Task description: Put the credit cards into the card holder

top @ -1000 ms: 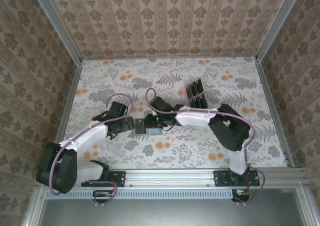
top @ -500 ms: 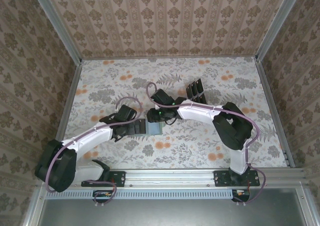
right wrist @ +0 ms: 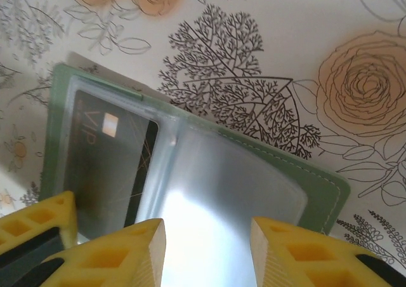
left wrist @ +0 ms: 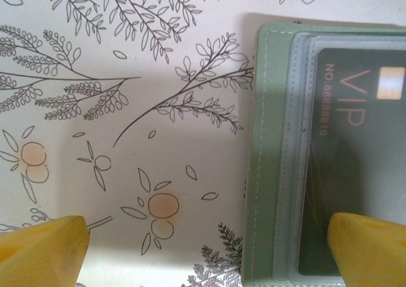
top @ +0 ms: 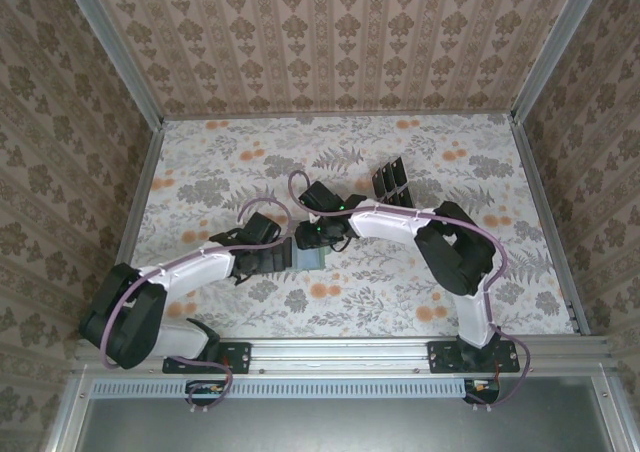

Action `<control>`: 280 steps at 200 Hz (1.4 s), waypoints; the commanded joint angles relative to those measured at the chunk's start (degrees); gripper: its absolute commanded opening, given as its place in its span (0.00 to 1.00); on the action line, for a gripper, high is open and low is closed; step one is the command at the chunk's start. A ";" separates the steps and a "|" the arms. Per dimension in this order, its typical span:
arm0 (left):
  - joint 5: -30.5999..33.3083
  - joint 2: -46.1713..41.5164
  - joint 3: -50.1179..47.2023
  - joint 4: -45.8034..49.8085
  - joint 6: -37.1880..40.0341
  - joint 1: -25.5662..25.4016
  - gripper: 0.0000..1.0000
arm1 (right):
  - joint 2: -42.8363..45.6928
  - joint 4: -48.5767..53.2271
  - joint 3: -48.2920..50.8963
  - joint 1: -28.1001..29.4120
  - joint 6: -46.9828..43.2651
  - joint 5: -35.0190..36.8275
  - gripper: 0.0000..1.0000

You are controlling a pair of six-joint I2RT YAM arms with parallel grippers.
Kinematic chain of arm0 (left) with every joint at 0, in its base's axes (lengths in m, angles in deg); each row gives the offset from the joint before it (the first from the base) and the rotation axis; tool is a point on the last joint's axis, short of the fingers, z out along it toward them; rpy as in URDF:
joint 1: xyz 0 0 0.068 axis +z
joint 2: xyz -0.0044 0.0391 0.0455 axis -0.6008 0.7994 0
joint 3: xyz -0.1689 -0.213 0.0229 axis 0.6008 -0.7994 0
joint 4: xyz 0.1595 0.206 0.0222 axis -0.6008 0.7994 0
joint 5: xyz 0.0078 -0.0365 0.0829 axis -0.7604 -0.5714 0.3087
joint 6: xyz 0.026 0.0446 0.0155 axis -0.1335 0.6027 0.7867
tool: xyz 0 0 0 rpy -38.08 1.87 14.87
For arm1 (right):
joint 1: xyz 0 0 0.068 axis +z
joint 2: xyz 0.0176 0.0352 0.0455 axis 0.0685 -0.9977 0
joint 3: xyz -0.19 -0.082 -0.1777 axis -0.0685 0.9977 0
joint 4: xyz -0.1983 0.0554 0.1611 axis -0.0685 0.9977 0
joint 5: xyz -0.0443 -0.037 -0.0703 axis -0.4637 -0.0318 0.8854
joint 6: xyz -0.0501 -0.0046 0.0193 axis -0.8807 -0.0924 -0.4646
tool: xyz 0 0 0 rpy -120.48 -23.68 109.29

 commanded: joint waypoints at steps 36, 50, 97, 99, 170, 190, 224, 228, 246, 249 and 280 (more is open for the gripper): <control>1.35 1.82 -1.08 -0.22 -0.80 -0.49 1.00 | -4.19 -0.54 0.07 0.23 1.96 -3.17 0.45; 1.27 1.83 -1.21 -0.22 -0.84 -0.66 1.00 | -4.26 -2.95 1.26 0.20 4.12 -5.41 0.46; 1.19 1.25 -1.48 -0.21 -0.67 -0.86 1.00 | -4.12 -10.48 4.37 0.23 10.81 -9.54 0.46; 1.22 1.24 -1.48 -0.23 -0.61 -0.86 1.00 | -4.14 -10.60 4.48 0.19 11.05 -9.63 0.46; 2.59 -7.44 -1.29 2.95 1.20 -0.86 1.00 | -3.71 -12.76 6.87 0.02 14.01 -7.90 0.46; 1.61 -11.64 -2.20 2.94 1.29 -0.95 1.00 | -3.73 -13.08 7.12 0.03 14.59 -7.92 0.47; -1.10 -15.44 -3.99 0.42 1.20 -2.01 1.00 | -3.78 -13.62 7.51 0.08 15.38 -8.05 0.49; -1.20 -15.62 -4.12 0.08 1.25 -2.35 1.00 | -3.77 -13.59 7.51 0.06 15.46 -7.99 0.49; -1.37 -15.82 -4.79 -1.89 0.79 -4.17 1.00 | -3.89 -13.79 7.58 0.04 15.68 -8.07 0.50; -1.37 -15.82 -4.90 -2.21 0.72 -4.46 1.00 | -3.94 -13.77 7.58 0.04 15.73 -8.15 0.51; -0.61 -15.66 -5.43 -5.77 0.16 -8.13 1.00 | -4.22 -13.95 7.60 0.01 16.00 -8.42 0.52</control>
